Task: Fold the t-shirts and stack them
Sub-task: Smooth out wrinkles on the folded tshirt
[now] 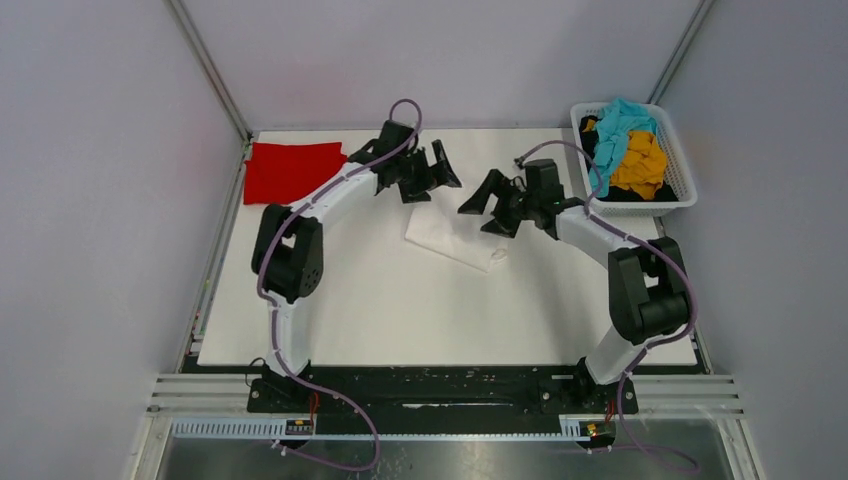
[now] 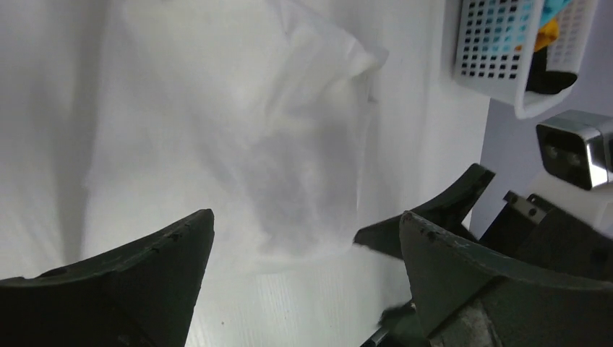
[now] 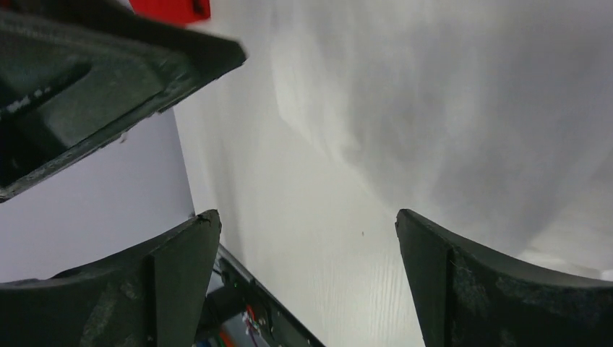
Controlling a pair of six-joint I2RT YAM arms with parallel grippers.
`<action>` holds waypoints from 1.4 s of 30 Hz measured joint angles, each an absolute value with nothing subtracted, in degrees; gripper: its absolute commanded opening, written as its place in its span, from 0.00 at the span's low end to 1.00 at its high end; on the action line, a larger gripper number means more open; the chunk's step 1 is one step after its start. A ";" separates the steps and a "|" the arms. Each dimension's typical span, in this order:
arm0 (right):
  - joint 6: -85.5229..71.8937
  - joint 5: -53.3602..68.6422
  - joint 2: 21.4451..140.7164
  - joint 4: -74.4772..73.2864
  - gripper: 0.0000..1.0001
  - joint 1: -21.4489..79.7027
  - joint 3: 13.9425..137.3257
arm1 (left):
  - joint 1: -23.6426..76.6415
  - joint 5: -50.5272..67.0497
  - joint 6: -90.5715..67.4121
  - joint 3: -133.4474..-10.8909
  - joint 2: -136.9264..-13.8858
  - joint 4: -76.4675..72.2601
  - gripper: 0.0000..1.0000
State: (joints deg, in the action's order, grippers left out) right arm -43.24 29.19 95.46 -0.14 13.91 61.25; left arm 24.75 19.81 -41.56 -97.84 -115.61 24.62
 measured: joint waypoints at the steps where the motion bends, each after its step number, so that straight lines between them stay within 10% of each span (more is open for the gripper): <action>1: -43.51 29.91 95.90 0.64 0.99 15.64 60.47 | 25.69 20.53 -41.85 -97.84 -116.81 24.14 0.99; 12: -43.88 32.08 101.65 5.50 1.00 16.29 50.74 | 27.00 25.26 -45.50 -85.71 -121.62 16.69 0.99; 24: -35.29 29.98 74.96 -6.57 0.99 20.64 32.29 | 36.88 22.74 -47.53 -51.13 -94.04 15.66 0.99; 42: -29.65 17.41 88.01 -8.32 0.93 22.61 52.97 | 23.73 6.50 -41.80 -62.74 -94.37 27.35 0.82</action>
State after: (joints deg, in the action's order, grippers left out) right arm -29.65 17.41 88.01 -8.32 22.61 52.97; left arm 23.73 6.50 -41.80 -62.74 -94.37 27.35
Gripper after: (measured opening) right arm 0.953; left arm 0.879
